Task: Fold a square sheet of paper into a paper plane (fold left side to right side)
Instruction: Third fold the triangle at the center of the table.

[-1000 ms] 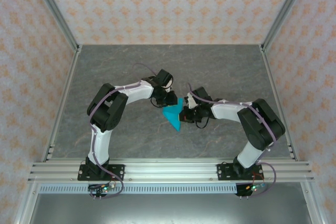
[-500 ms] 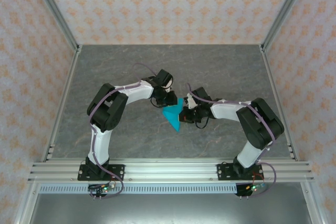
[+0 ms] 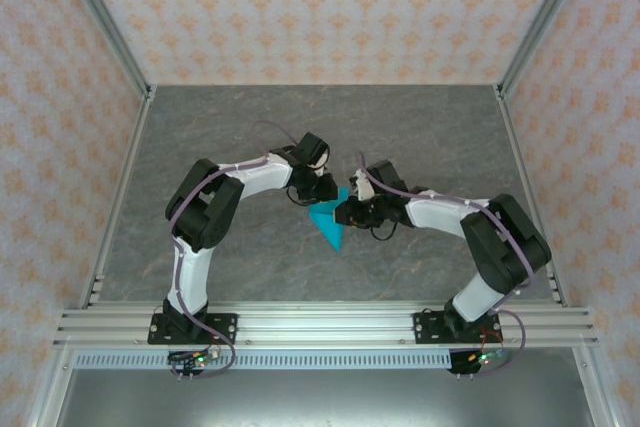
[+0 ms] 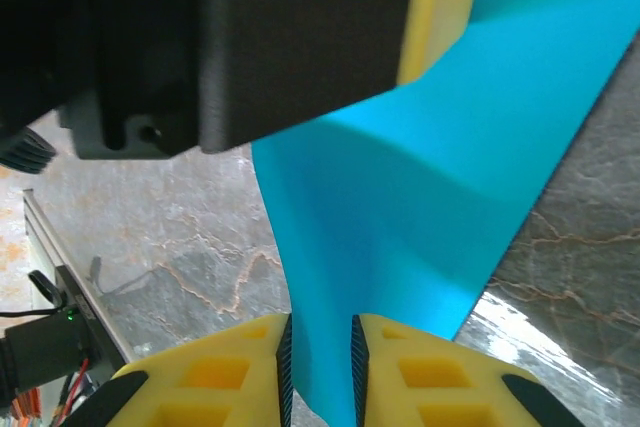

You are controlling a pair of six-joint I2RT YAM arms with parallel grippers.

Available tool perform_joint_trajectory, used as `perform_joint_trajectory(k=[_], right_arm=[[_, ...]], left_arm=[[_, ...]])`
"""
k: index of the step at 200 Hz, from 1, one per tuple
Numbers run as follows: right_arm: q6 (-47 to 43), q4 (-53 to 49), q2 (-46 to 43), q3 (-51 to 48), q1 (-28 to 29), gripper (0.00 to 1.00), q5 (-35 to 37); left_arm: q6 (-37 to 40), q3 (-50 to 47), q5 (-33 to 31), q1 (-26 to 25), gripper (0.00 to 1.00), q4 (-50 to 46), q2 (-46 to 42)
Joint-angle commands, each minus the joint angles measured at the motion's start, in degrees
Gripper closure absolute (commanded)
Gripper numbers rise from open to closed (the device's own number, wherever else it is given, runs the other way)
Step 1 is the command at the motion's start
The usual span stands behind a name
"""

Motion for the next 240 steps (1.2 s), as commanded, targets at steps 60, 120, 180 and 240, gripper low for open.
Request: perform_joint_trajectory(k=[60, 120, 180, 240], right_arm=[[1.3, 5.3, -0.5, -0.9, 0.1, 0.94, -5.8], [2.2, 7.0, 1.5, -0.6, 1.2, 0.97, -8.0], [2.1, 5.1, 3.2, -0.1, 1.7, 0.97, -4.6], [0.2, -0.9, 2.8, 1.7, 1.4, 0.97, 2.1]], left_arm=[[-0.1, -0.8, 0.1, -0.1, 0.81, -0.6, -0.1], [-0.1, -0.9, 0.0, 0.0, 0.82, -0.7, -0.2], [-0.1, -1.1, 0.0, 0.0, 0.82, -0.8, -0.2], [-0.2, -1.0, 0.0, -0.1, 0.82, -0.8, -0.3]])
